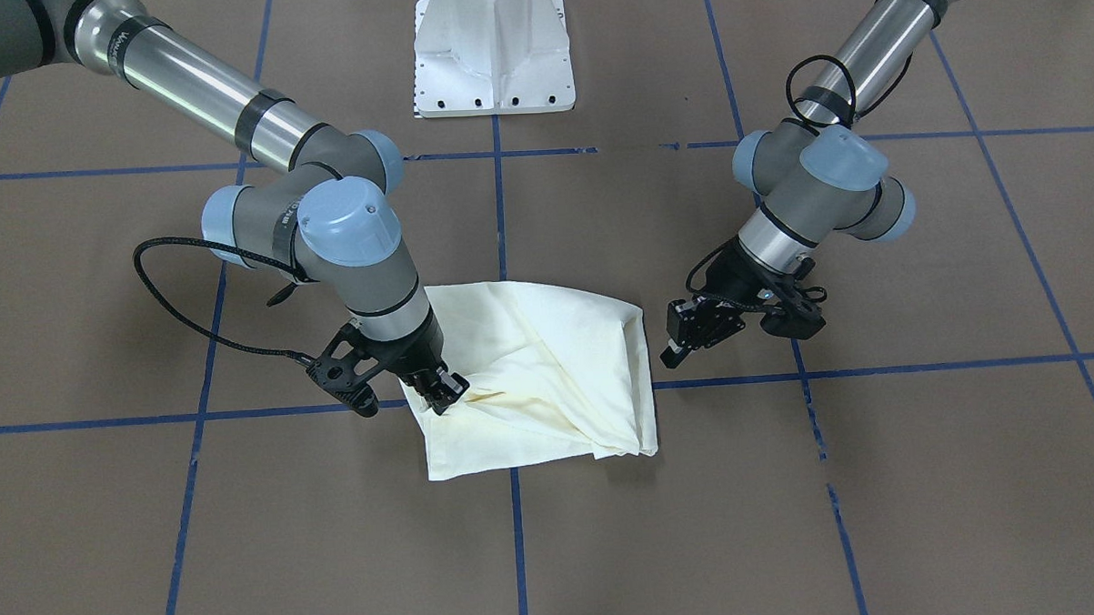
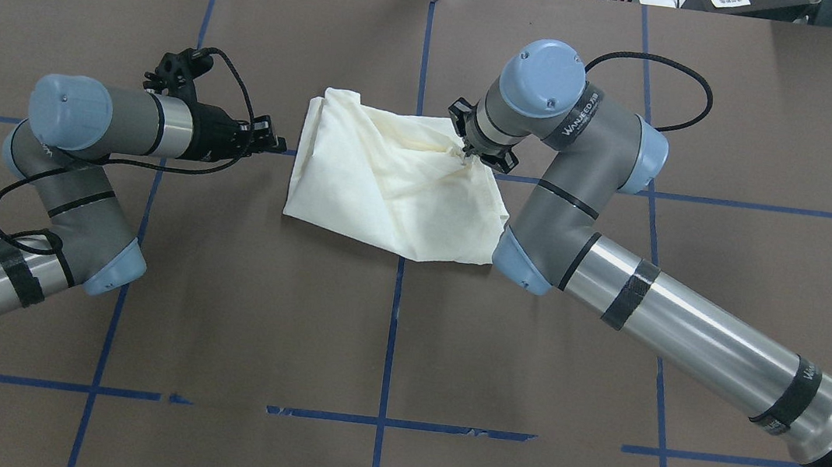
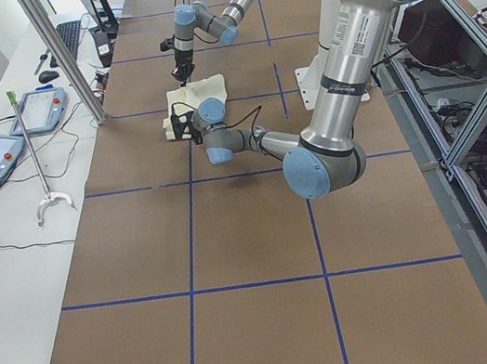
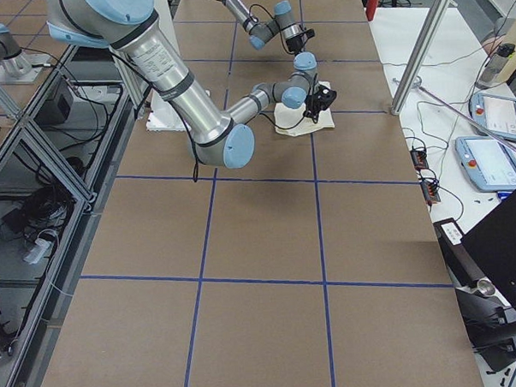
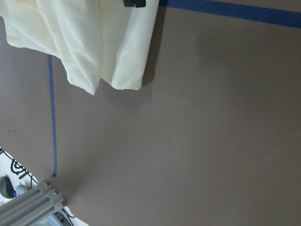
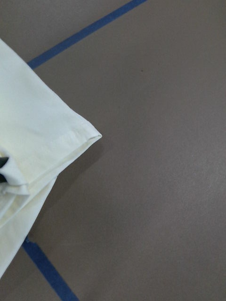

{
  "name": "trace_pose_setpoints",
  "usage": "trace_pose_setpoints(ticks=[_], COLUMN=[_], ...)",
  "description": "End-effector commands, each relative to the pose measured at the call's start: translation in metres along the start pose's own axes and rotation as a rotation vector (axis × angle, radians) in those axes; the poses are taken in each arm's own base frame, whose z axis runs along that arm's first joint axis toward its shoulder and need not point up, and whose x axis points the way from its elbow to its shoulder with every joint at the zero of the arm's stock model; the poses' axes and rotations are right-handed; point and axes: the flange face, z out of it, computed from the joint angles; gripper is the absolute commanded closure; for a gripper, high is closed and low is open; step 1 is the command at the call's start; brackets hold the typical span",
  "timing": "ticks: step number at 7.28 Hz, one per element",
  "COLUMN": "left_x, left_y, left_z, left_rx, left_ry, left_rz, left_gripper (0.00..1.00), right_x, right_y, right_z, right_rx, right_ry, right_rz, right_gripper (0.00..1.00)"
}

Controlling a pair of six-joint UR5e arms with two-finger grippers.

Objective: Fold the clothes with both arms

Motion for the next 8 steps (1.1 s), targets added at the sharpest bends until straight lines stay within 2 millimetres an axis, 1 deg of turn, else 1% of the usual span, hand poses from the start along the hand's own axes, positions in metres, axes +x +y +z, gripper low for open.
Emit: trace_pose_setpoints(ticks=[1,3,5,7,8], left_x=[0.007,0.010,0.008,0.011,0.001], left_y=[0.008,0.013,0.021,0.025,0.030], left_z=[0.009,0.011,0.004,-0.001,-0.005], left_rx=[-0.097,-0.161,-0.254,-0.269,-0.306], left_ry=[0.019,0.024,0.075,0.125,0.140], left_rz=[0.015,0.029,0.080,0.102,0.114], left_gripper=[1.00,1.00,1.00,1.00,1.00], right_x=[-0.001,-0.002,-0.002,-0.001,-0.001], right_y=[0.001,0.001,0.001,-0.001,-0.001], right_z=[-0.001,-0.003,-0.003,-0.002,-0.002], right_rx=[-0.001,-0.002,-0.001,0.001,0.001], right_ry=[-0.003,-0.007,-0.007,-0.005,-0.005], right_rz=[-0.001,0.001,0.000,0.000,0.000], right_gripper=[1.00,1.00,1.00,1.00,1.00])
